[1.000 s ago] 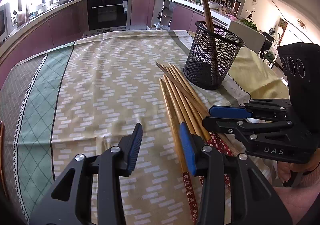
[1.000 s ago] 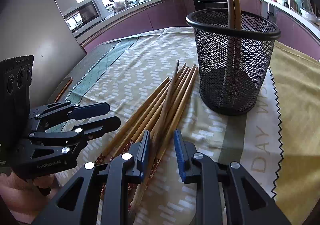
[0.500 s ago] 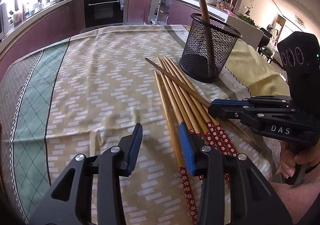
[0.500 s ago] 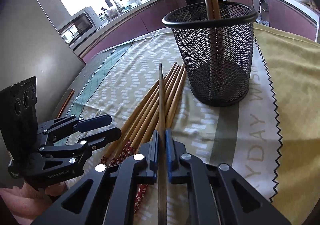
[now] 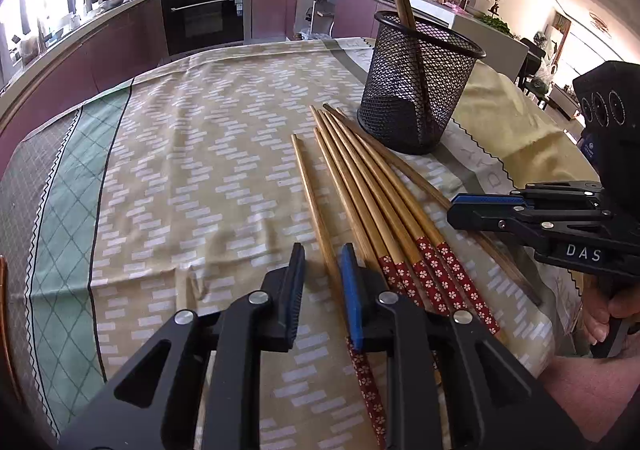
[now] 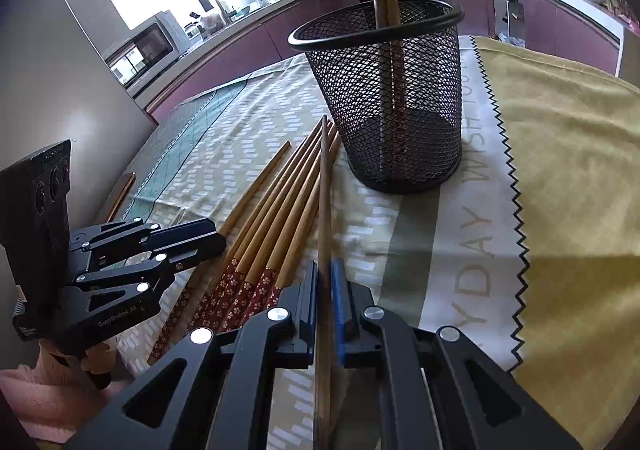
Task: Organize utensils
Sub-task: 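Grasp a chopstick with the left gripper while the right gripper grasps another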
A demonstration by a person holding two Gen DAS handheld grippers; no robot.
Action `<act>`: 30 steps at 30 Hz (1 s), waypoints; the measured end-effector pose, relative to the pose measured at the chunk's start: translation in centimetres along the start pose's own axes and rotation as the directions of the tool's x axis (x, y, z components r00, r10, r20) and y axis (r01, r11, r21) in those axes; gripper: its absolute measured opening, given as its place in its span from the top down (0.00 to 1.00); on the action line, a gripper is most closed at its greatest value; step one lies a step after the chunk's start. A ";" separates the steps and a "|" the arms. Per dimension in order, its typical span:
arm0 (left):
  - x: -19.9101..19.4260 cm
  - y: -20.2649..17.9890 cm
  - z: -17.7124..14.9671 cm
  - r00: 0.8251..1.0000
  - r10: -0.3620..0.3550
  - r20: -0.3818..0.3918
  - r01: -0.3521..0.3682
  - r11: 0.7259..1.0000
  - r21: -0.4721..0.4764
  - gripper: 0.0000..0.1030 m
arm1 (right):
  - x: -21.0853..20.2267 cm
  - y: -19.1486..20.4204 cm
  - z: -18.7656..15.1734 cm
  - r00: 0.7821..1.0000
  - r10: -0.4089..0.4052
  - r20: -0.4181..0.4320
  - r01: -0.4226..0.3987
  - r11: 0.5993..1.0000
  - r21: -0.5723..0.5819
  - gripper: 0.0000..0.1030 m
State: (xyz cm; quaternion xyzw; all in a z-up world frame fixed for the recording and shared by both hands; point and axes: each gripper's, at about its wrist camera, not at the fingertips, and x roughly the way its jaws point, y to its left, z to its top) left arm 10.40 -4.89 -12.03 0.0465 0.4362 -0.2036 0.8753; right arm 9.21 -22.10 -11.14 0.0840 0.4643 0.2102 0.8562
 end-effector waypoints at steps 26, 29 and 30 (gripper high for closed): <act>1.8 0.7 2.4 0.999 0.031 -0.019 -0.031 0.999 -0.031 0.91 | 1.9 0.5 2.8 0.996 -0.091 0.014 0.092 0.989 -0.117 0.93; 1.6 0.9 2.3 0.999 0.033 -0.014 -0.034 0.999 -0.043 0.93 | 1.2 0.5 2.6 0.997 -0.077 0.025 0.079 0.989 -0.121 0.94; 1.4 0.9 2.2 0.999 0.031 -0.012 -0.031 0.999 -0.042 0.93 | 0.9 0.5 2.6 0.997 -0.070 0.030 0.073 0.990 -0.124 0.94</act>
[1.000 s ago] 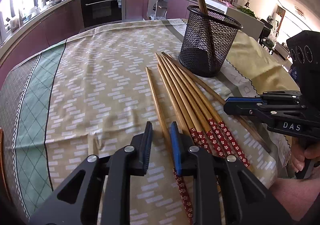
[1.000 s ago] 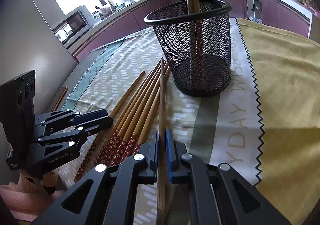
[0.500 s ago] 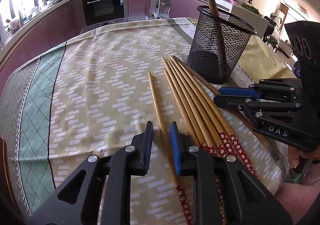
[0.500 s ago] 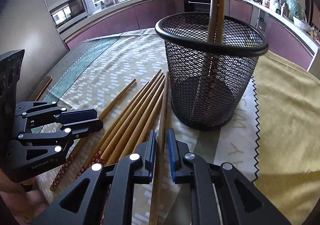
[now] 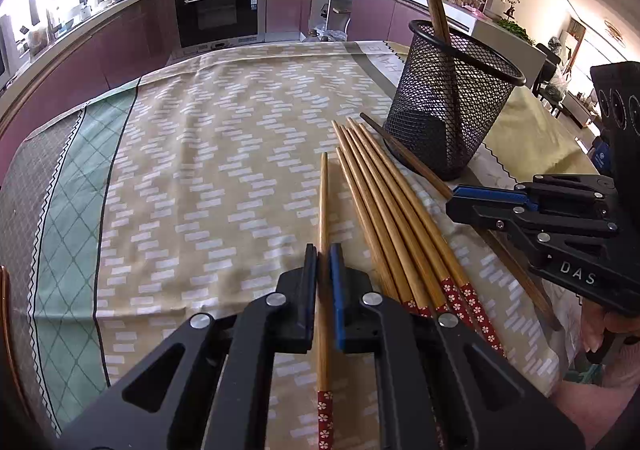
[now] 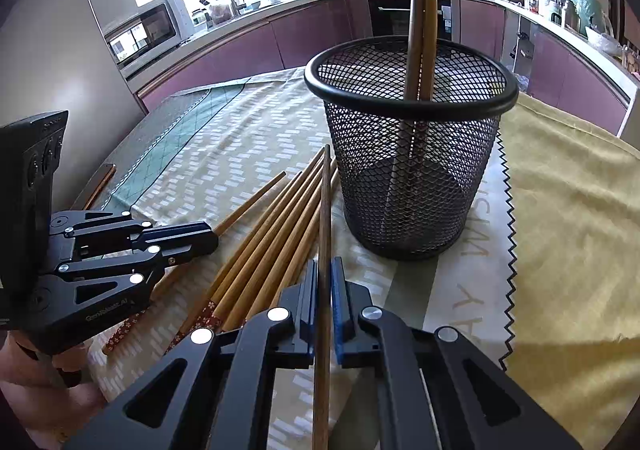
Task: Organize utensils
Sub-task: 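Grasp a chopstick with the left gripper while the right gripper grasps another, then raise the left gripper's chopstick upright into the cup while the right gripper inserts its own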
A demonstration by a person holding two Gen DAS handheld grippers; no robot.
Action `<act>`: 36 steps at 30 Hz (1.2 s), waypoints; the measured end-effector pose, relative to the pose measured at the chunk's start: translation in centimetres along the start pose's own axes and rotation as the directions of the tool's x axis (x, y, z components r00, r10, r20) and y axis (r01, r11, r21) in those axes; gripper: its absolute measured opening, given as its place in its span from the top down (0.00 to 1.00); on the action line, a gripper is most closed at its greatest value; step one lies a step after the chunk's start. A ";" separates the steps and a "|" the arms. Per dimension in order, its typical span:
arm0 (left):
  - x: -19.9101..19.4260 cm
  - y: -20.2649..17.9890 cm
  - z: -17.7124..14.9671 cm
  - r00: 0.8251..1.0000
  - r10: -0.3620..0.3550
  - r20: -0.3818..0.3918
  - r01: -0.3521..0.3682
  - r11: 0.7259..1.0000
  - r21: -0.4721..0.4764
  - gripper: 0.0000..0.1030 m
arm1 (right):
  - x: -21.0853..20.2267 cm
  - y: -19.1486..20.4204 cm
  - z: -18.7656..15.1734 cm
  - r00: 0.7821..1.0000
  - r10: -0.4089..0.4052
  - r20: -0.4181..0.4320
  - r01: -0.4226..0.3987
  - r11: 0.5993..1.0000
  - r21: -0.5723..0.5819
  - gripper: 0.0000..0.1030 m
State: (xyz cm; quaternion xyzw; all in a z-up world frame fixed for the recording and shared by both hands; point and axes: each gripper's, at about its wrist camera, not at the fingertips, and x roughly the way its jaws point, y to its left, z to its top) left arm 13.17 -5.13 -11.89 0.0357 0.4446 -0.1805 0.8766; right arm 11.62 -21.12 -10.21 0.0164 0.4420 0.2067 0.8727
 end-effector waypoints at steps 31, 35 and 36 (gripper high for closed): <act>-14.9 0.1 2.7 0.919 -0.271 0.286 0.273 0.962 0.035 0.93 | -10.4 -0.1 2.4 0.957 0.095 0.274 -0.091 0.995 -0.029 0.94; -15.4 -0.1 3.7 0.905 -0.287 0.314 0.292 0.956 0.031 0.93 | -11.0 -0.4 3.0 0.950 0.084 0.302 -0.078 0.996 -0.032 0.94; -15.4 -0.1 4.0 0.901 -0.290 0.321 0.296 0.955 0.031 0.93 | -11.3 -0.5 3.3 0.947 0.082 0.310 -0.076 0.997 -0.032 0.94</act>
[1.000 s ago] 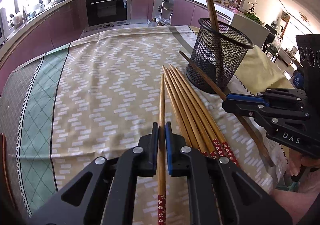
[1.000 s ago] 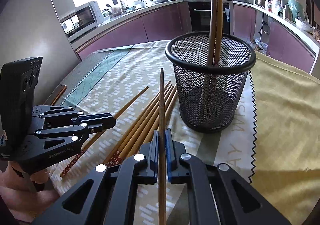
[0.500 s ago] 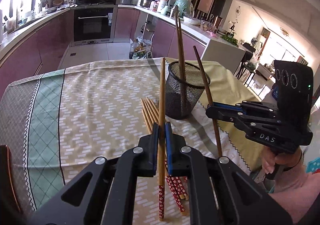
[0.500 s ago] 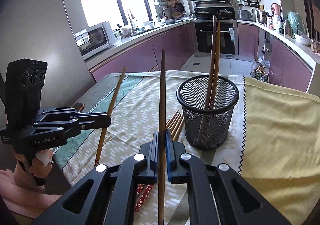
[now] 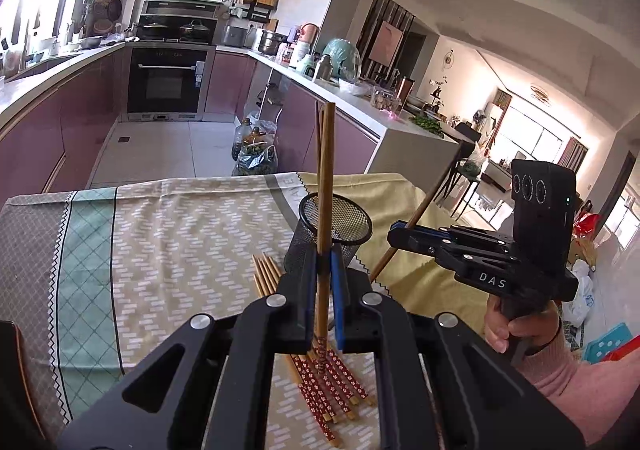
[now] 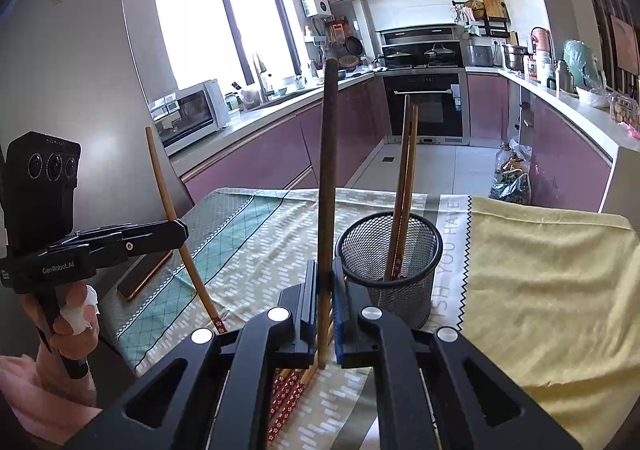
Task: Organize utensils
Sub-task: 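Raise the left gripper's chopstick upright into the cup while the right gripper inserts its own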
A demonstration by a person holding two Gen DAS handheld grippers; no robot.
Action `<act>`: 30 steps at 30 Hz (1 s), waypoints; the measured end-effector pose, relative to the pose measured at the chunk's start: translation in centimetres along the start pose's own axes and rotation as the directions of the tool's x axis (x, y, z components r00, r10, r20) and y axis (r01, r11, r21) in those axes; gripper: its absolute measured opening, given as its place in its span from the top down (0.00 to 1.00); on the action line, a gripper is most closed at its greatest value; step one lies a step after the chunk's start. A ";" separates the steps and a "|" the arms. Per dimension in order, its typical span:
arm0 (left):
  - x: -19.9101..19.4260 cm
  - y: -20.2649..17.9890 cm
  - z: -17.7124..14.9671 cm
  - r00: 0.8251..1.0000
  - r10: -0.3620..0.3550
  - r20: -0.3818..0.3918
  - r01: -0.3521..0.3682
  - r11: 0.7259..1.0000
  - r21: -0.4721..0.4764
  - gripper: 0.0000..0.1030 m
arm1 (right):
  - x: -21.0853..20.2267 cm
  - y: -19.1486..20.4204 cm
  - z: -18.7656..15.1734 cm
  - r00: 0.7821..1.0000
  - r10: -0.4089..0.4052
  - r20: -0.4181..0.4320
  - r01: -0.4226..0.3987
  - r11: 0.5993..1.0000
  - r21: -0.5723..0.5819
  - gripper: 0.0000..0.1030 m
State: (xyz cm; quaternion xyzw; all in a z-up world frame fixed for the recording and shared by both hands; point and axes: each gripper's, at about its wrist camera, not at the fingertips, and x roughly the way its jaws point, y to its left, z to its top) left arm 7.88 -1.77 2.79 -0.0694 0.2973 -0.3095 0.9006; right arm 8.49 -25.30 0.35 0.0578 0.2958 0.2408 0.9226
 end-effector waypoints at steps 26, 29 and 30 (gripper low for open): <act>2.7 -4.6 9.6 0.982 0.011 0.189 -0.024 0.998 0.063 0.93 | -2.3 -2.6 7.3 0.980 -0.070 0.186 0.077 0.997 -0.030 0.94; 4.2 -4.8 9.8 0.985 0.036 0.167 -0.050 0.996 0.080 0.93 | -1.1 -3.1 7.1 0.984 -0.079 0.162 0.083 0.996 -0.019 0.94; 4.8 -4.8 9.7 0.987 0.047 0.152 -0.061 0.994 0.086 0.93 | -0.7 -3.3 7.0 0.985 -0.080 0.151 0.083 0.996 -0.015 0.94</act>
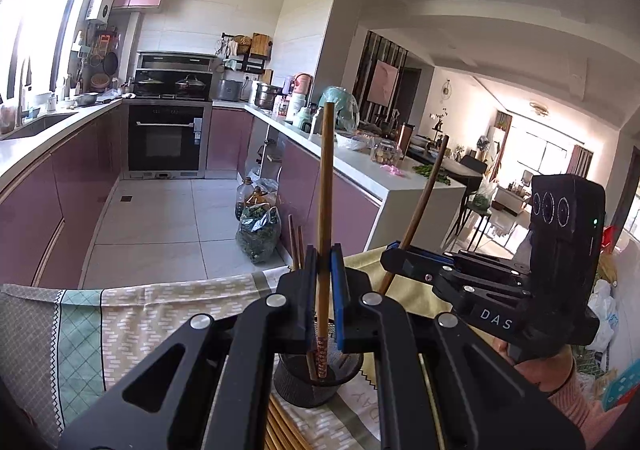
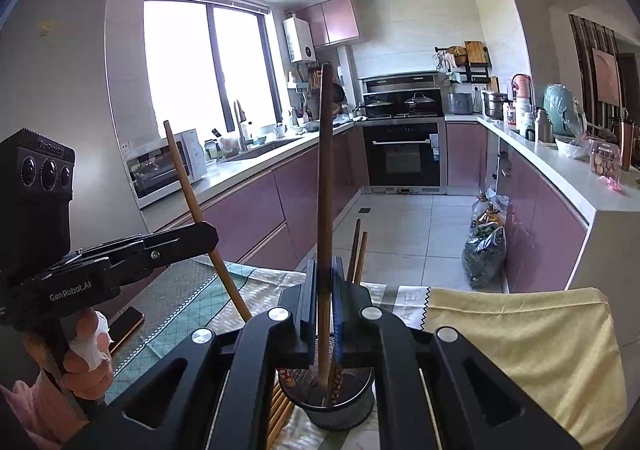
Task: Organize utensils
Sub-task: 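Raise the left gripper's chopstick upright into the cup while the right gripper inserts its own, then open both grippers over the cup and pull them back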
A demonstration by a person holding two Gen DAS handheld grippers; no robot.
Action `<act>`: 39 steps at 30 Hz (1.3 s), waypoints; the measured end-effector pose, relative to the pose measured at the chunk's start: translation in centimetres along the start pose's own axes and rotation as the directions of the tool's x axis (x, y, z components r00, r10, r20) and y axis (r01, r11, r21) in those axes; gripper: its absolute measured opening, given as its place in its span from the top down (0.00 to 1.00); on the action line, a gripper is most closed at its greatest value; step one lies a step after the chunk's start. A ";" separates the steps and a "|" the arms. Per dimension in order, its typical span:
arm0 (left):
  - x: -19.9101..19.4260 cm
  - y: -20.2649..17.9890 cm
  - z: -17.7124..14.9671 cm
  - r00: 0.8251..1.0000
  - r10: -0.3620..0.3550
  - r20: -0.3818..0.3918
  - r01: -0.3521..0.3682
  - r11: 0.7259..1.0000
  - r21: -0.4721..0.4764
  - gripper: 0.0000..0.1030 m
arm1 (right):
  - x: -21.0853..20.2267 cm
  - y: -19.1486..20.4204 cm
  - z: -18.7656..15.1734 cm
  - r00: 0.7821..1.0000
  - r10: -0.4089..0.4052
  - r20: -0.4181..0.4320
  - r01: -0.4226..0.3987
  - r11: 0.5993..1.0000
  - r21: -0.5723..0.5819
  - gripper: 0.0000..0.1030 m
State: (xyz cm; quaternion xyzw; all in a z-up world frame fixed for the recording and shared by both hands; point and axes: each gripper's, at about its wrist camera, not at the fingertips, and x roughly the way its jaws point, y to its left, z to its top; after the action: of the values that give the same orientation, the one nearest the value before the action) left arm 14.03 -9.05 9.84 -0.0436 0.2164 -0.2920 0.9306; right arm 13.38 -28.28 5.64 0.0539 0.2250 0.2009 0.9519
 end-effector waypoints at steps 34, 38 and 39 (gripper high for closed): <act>8.0 3.3 -5.4 0.962 0.069 -0.265 -0.074 0.997 -0.009 0.79 | 6.2 -2.5 -3.5 0.969 0.029 -0.246 -0.003 0.995 0.104 0.82; 5.6 4.1 -6.2 0.971 0.095 -0.222 -0.103 0.994 -0.024 0.76 | 4.9 -1.4 -3.9 0.974 0.041 -0.221 -0.023 0.996 0.082 0.80; 4.9 4.2 -6.5 0.973 0.102 -0.209 -0.109 0.994 -0.023 0.73 | 4.3 -1.0 -4.1 0.975 0.054 -0.214 -0.038 0.996 0.076 0.79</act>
State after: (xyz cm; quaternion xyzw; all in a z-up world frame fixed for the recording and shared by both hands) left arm 17.08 -8.02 1.29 -0.0173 0.3191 -0.2412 0.9163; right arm 15.41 -27.43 0.04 0.0711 0.3327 0.2194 0.9144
